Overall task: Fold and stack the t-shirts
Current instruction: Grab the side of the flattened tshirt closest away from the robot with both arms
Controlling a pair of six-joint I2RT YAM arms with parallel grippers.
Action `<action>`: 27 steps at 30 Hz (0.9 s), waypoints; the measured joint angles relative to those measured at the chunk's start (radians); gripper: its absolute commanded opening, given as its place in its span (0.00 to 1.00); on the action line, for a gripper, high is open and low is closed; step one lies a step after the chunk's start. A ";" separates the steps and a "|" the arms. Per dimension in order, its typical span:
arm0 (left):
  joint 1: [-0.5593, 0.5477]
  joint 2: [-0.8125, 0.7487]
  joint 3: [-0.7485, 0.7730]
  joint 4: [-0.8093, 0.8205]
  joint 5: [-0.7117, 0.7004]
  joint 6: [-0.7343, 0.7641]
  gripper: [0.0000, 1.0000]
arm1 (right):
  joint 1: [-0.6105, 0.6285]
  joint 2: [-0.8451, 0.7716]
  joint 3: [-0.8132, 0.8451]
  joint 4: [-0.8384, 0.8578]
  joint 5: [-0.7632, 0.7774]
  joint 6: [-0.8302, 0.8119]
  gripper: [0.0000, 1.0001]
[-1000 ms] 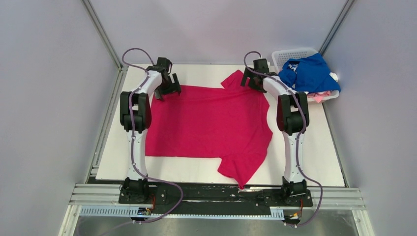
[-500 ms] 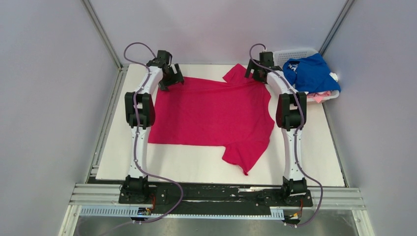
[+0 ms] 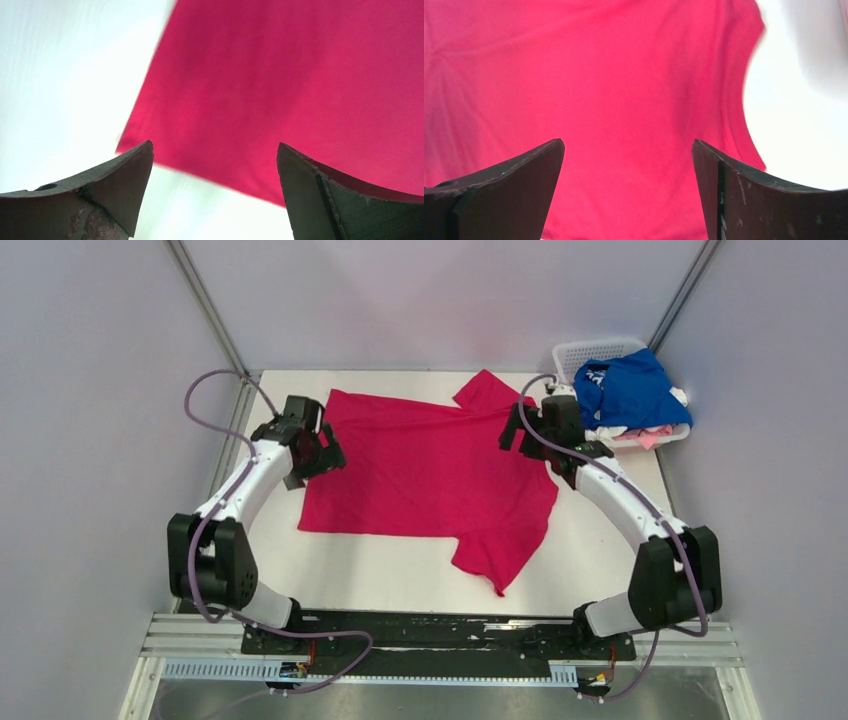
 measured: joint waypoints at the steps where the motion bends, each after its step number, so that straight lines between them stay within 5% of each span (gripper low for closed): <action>1: -0.001 -0.053 -0.058 0.000 -0.022 -0.016 1.00 | -0.003 -0.051 -0.064 0.014 0.000 0.015 1.00; 11: 0.078 -0.253 -0.545 0.018 -0.098 -0.253 0.97 | -0.031 -0.233 -0.380 0.029 -0.002 0.080 1.00; 27: 0.113 -0.317 -0.653 0.236 -0.100 -0.472 0.65 | -0.031 -0.233 -0.385 0.026 -0.019 0.090 1.00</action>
